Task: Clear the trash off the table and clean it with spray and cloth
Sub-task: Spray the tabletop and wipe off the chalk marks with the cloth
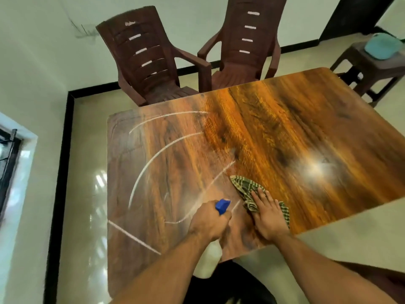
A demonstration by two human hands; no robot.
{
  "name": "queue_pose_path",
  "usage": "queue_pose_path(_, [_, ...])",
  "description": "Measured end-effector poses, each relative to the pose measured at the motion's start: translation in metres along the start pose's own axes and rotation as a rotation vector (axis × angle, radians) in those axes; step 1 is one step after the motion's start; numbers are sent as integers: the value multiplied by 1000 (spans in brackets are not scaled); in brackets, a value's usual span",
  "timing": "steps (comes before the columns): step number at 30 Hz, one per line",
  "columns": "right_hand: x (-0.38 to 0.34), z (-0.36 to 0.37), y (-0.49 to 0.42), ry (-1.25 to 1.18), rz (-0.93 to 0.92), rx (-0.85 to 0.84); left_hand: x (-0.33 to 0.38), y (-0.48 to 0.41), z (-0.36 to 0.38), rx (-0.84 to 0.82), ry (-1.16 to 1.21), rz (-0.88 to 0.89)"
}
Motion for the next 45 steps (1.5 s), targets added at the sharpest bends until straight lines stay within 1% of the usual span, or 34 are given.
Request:
queue_pose_path(3, [23, -4, 17, 4, 87, -7, -21, 39, 11, -37, -38, -27])
queue_pose_path(6, [36, -5, 28, -4, 199, 48, -37, 63, 18, -63, -72, -33])
queue_pose_path(8, [39, -5, 30, -15, 259, 97, -41, 71, 20, -80, -53, -53])
queue_pose_path(13, [37, 0, 32, -27, 318, 139, -42, 88, 20, -108, -106, -42])
queue_pose_path(18, [6, 7, 41, -41, 443, 155, -57, 102, 15, -116, -53, -82])
queue_pose_path(19, [-9, 12, 45, -17, 402, 155, -62, 103, 12, -103, -58, -87])
queue_pose_path(20, [-29, 18, 51, 16, 303, 147, -67, 104, 8, -85, -61, -93])
queue_pose_path(21, [-52, 26, 60, 37, 164, 134, -70, 104, 2, -69, -51, -102])
queue_pose_path(22, [-75, 35, 71, 37, -3, 108, -76, 104, -3, -53, -14, -127])
queue_pose_path(24, [-118, 58, 104, 27, -368, 2, -84, 101, -17, -7, 59, -135])
queue_pose_path(25, [-131, 70, 122, 27, -545, -51, -86, 99, -24, 4, 59, -113])
queue_pose_path(26, [-136, 76, 137, 32, -673, -80, -87, 99, -30, 7, 41, -85])
queue_pose_path(27, [-135, 79, 146, 41, -740, -116, -89, 98, -39, 14, 25, -62])
queue_pose_path(28, [-129, 78, 147, 47, -743, -125, -93, 98, -50, 35, 10, -40])
queue_pose_path(29, [-117, 73, 143, 43, -674, -104, -98, 98, -56, 44, 6, -18])
queue_pose_path(30, [-102, 65, 133, 33, -537, -57, -104, 99, -59, 38, 23, -9])
queue_pose_path(31, [-88, 57, 124, 24, -341, 12, -111, 101, -65, 25, 34, 1])
queue_pose_path(32, [-73, 50, 115, 22, -106, 70, -119, 102, -70, 23, 34, 12])
queue_pose_path(34, [-61, 41, 111, -13, 347, 146, -130, 106, -79, 13, 23, 41])
queue_pose_path(35, [-67, 42, 113, -41, 480, 176, -133, 108, -83, 6, 24, 57])
queue_pose_path(36, [-83, 47, 116, -58, 523, 182, -137, 111, -87, -1, 15, 74])
queue_pose_path(37, [-103, 55, 118, -48, 477, 176, -139, 112, -89, -11, 1, 85])
queue_pose_path(38, [-128, 64, 124, -36, 370, 166, -142, 113, -92, -19, -10, 102])
queue_pose_path(40, [-174, 86, 142, -14, 81, 118, -143, 112, -93, -30, -16, 129])
queue_pose_path(41, [-191, 95, 154, -6, -58, 61, -140, 111, -93, -45, -13, 147])
queue_pose_path(43, [-206, 105, 170, -8, -280, -45, -131, 110, -92, -76, 13, 180])
queue_pose_path(45, [-199, 99, 172, -8, -382, -84, -121, 108, -89, -96, 36, 205])
Point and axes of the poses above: each hand's wrist, its own y-axis away from the middle knuckle, its own z-axis out of the palm, x = y × z, the point moved 7 cm from there along -y, towards the middle knuckle, and after that the axes turned 11 degrees about x, right-handed, at the moved point
